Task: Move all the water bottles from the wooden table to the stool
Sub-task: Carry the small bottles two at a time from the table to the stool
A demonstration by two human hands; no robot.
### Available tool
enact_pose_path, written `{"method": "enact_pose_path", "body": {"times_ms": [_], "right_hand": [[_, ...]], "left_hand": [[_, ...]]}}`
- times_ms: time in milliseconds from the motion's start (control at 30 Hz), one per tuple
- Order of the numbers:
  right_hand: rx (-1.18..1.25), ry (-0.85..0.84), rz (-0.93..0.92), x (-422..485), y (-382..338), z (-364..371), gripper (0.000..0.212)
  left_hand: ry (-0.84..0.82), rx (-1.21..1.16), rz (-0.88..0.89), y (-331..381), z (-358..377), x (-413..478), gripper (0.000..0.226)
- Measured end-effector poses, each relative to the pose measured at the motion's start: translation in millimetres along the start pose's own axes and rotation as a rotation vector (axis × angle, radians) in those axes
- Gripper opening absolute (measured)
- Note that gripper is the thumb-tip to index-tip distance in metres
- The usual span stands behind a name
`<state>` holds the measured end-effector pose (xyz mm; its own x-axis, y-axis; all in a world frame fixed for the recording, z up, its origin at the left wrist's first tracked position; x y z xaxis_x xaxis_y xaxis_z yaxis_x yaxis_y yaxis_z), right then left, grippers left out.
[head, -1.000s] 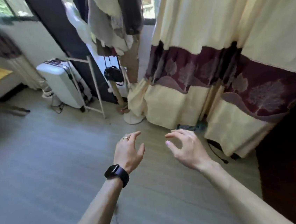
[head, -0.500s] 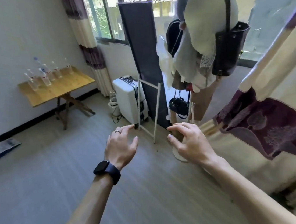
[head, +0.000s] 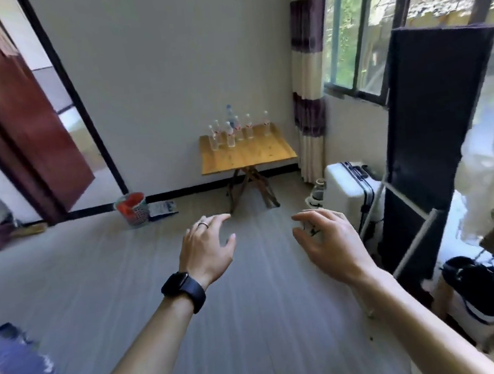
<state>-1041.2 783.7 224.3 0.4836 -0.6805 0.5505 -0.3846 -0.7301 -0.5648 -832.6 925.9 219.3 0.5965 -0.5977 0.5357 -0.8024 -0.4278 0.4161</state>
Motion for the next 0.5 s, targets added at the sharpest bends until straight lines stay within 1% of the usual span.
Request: {"method": "enact_pose_path", "body": {"times_ms": [167,267,433,500], "right_hand": [[0.022,-0.061,-0.113,99,-7,80,0.031],[0.033,-0.085,-0.137,156,-12,129,0.031],[0.018,-0.089,-0.157,256,-15,191,0.032],[0.031,-0.094,-0.148,292,-10,216,0.032]], "left_hand": [[0.094,0.040,-0.061,-67,9,75,0.041],[0.151,0.031,-0.078,-106,19,131,0.040],[0.189,0.025,-0.084,-156,41,237,0.040],[0.179,0.026,-0.089,-173,55,274,0.040]]}}
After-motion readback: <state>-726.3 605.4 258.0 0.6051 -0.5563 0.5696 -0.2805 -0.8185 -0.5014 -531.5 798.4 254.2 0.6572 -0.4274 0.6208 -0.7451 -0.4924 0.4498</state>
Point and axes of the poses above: each hand's wrist, its own x-axis towards the middle knuckle, its own z-axis out of the palm, y = z × x, the point moved 7 cm from there along x, towards the middle knuckle, and after that the axes turned 11 degrees about y, right-handed, at the moved point
